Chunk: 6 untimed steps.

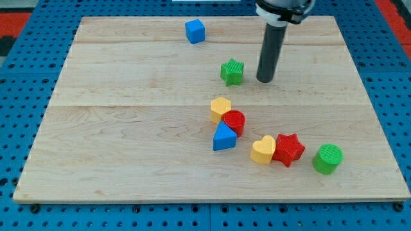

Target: Push the green star closer to the blue cube

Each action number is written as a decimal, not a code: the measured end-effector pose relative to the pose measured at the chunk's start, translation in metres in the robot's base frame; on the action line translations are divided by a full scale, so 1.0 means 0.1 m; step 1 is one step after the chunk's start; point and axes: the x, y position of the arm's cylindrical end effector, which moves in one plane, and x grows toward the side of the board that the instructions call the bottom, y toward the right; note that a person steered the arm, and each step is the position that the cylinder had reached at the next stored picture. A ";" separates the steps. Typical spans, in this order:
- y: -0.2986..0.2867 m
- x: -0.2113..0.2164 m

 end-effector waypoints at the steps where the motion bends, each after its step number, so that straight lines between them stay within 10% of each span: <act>1: -0.52 0.05; 6: -1.92 -0.26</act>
